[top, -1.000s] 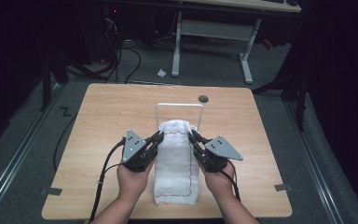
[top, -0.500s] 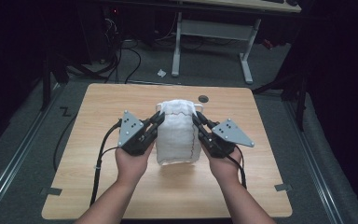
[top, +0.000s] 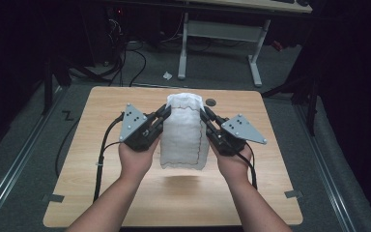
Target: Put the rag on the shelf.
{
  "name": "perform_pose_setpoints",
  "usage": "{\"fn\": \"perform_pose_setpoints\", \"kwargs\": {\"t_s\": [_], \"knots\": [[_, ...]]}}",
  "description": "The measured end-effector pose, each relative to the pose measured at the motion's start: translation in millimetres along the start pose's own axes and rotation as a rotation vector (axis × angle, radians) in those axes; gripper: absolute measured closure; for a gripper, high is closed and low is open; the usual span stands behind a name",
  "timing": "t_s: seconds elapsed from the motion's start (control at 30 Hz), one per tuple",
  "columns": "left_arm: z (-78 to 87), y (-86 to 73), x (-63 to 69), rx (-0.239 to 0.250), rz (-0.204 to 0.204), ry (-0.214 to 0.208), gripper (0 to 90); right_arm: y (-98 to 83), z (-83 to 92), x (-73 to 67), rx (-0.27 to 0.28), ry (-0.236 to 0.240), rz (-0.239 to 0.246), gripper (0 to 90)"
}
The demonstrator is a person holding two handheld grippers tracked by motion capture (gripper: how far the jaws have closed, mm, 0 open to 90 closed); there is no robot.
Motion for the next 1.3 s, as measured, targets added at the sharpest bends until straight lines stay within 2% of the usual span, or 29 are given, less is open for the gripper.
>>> {"fn": "perform_pose_setpoints", "kwargs": {"t_s": [0.23,0.33,0.4,0.57,0.7,0.9,1.0,1.1,1.2,1.3], "knots": [[-25.0,6.6,-13.1,-0.032,0.036,0.003,85.9,7.0,-15.8,18.0,-0.012,-0.01,-0.023,82.2],[-36.9,9.3,-20.1,-0.031,-0.002,0.022,86.0,10.5,-24.6,29.2,-0.018,-0.019,-0.034,82.2],[-44.5,10.2,-24.3,-0.043,-0.003,0.028,86.0,13.1,-30.4,34.5,-0.024,-0.022,-0.034,82.2],[-59.8,17.0,-27.7,-0.044,-0.038,0.042,86.0,16.8,-44.9,45.5,-0.037,-0.047,-0.026,82.1],[-71.6,24.0,-30.5,-0.056,-0.053,0.048,85.9,19.5,-53.1,56.6,-0.039,-0.052,-0.047,82.1],[-92.7,27.4,-40.0,-0.087,-0.018,0.052,85.9,26.0,-64.8,68.9,-0.053,-0.062,-0.034,82.0],[-103.8,27.9,-43.3,-0.095,-0.009,0.052,86.0,27.3,-73.0,76.8,-0.07,-0.069,-0.045,82.1],[-114.3,28.2,-49.6,-0.109,0.019,0.051,85.9,27.2,-81.0,85.2,-0.084,-0.074,-0.051,82.1],[-124.0,25.9,-54.4,-0.121,0.019,0.06,85.9,25.2,-89.2,91.4,-0.098,-0.078,-0.052,82.0],[-132.3,19.7,-60.3,-0.144,0.042,0.066,85.8,21.2,-98.3,97.0,-0.118,-0.082,-0.054,82.0]]}}
Point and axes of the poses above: each handheld gripper's, and its own axes: z roughly backward along the jaws, y roughly out of its top, x roughly to its right, the point moved 1 cm from there along -z, roughly forward along the jaws, and after that the axes turned 12 degrees about y, right-handed, at the moved point
